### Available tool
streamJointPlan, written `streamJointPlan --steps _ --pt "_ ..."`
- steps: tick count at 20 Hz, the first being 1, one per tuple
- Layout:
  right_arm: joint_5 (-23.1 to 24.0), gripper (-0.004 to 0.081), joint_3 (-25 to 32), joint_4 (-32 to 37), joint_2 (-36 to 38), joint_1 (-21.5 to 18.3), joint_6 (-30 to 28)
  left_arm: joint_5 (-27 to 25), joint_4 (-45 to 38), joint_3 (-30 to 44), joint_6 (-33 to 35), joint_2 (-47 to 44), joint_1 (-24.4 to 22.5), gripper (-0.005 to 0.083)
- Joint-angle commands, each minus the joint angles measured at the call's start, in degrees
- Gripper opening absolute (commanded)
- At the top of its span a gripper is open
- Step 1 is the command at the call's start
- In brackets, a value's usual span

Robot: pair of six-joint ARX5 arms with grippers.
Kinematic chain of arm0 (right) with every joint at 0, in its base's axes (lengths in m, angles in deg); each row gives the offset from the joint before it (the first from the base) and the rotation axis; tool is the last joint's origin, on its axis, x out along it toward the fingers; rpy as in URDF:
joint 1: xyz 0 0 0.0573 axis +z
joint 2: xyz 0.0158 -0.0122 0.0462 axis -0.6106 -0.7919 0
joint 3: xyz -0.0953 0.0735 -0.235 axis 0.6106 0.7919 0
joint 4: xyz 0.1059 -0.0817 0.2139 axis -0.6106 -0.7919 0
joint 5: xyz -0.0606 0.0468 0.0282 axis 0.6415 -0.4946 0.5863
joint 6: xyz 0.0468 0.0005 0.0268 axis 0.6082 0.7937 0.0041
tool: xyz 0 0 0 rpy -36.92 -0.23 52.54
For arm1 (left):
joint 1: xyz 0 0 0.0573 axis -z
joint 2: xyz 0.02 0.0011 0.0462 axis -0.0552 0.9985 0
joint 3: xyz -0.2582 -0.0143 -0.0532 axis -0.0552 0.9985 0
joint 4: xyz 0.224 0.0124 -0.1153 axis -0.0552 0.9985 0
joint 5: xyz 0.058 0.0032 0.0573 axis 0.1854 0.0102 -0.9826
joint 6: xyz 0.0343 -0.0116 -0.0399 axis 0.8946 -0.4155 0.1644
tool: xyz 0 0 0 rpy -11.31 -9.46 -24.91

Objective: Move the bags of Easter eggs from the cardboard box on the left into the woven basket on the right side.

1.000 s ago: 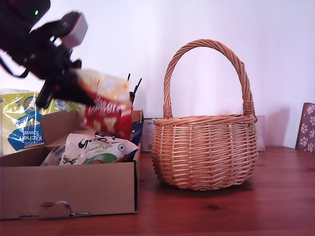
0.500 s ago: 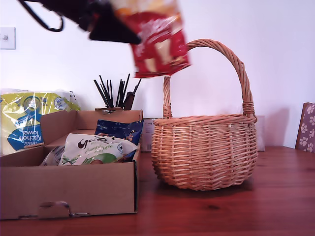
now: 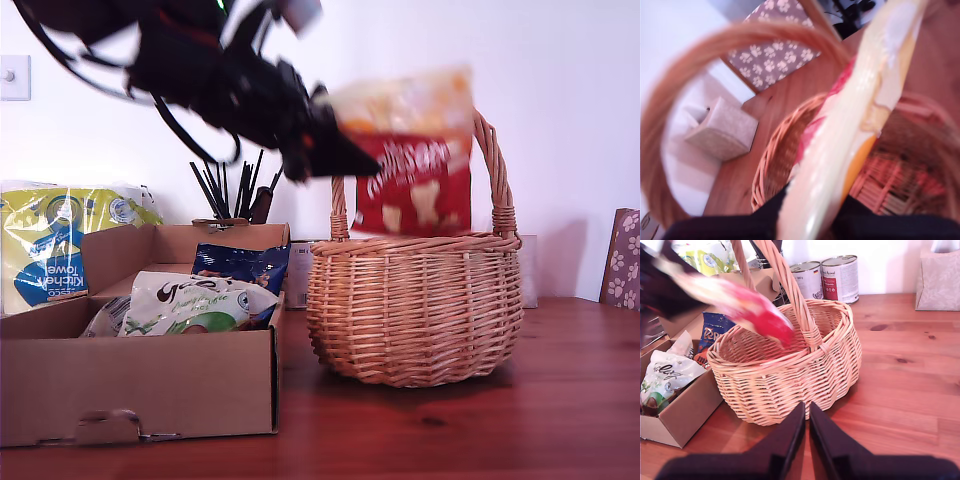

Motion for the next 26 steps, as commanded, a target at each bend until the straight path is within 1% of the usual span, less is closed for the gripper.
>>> streamJointPlan --steps 1,4,6,7,9,10,11,14,17,19,20,21,22,23,24,25,26 --pt "-0.1 -0.0012 -0.2 0.2 -0.3 0.3 0.0 -0.5 -5.0 -0.3 -0.4 2.3 0.5 -0.0020" --pt "-0.1 -0.0012 -0.2 0.3 -0.3 0.3 0.1 -1.2 -9.5 -1.7 -0.4 6.6 0.5 -0.0019" --pt "-0.1 -0.0012 -0.2 0.2 -0.3 0.3 0.1 -2.3 -11.2 -1.9 -0.4 8.0 0.7 -0.0001" --pt "-0.1 -0.0012 -0.2 0.3 -0.3 0.3 0.2 -2.9 -11.8 -1.9 -0.4 8.2 0.8 0.0057" --pt "-0.1 -0.0012 -0.2 0.3 -0.3 0.3 0.2 -3.1 -12.5 -1.9 -0.4 8.3 0.9 0.0305" --pt "-0.1 -0.0012 -0.2 0.3 -0.3 0.3 0.2 -3.1 -12.6 -2.0 -0.4 8.3 0.9 0.0409" --pt "-0.1 -0.0012 -0.2 0.3 -0.3 0.3 0.2 -3.3 -12.1 -2.0 -0.4 8.2 1.0 0.0433" --pt "-0.1 -0.0012 -0.2 0.3 -0.3 0.3 0.2 -4.6 -10.6 -2.0 -0.3 6.8 1.1 0.0430" --pt "-0.1 -0.0012 -0.2 0.3 -0.3 0.3 0.2 -6.1 -8.9 -2.0 -0.3 2.5 1.5 0.0429" --pt "-0.1 -0.0012 -0.2 0.3 -0.3 0.3 0.2 -7.2 -2.3 -2.0 -0.7 -2.3 1.5 0.0416" --pt "-0.1 -0.0012 -0.2 0.3 -0.3 0.3 0.2 -8.4 1.5 -2.0 -2.2 -4.9 1.5 0.0389" --pt "-0.1 -0.0012 -0.2 0.3 -0.3 0.3 0.2 -9.7 5.2 -2.0 -3.7 -7.2 1.5 0.0353" --pt "-0.1 -0.0012 -0.2 0.3 -0.3 0.3 0.2 -11.7 9.6 -2.0 -4.9 -9.7 1.5 0.0294" --pt "-0.1 -0.0012 -0.2 0.3 -0.3 0.3 0.2 -13.6 13.9 -2.0 -6.1 -12.1 1.5 0.0195" --pt "-0.1 -0.0012 -0.2 0.3 -0.3 0.3 0.2 -15.5 18.5 -2.0 -7.5 -14.2 1.3 0.0066" --pt "-0.1 -0.0012 -0.2 0.3 -0.3 0.3 0.2 -16.4 23.8 -2.0 -8.2 -16.2 0.9 -0.0033" --pt "-0.1 -0.0012 -0.2 0.3 -0.3 0.3 0.2 -16.3 28.7 -2.0 -9.8 -17.7 0.1 -0.0019"
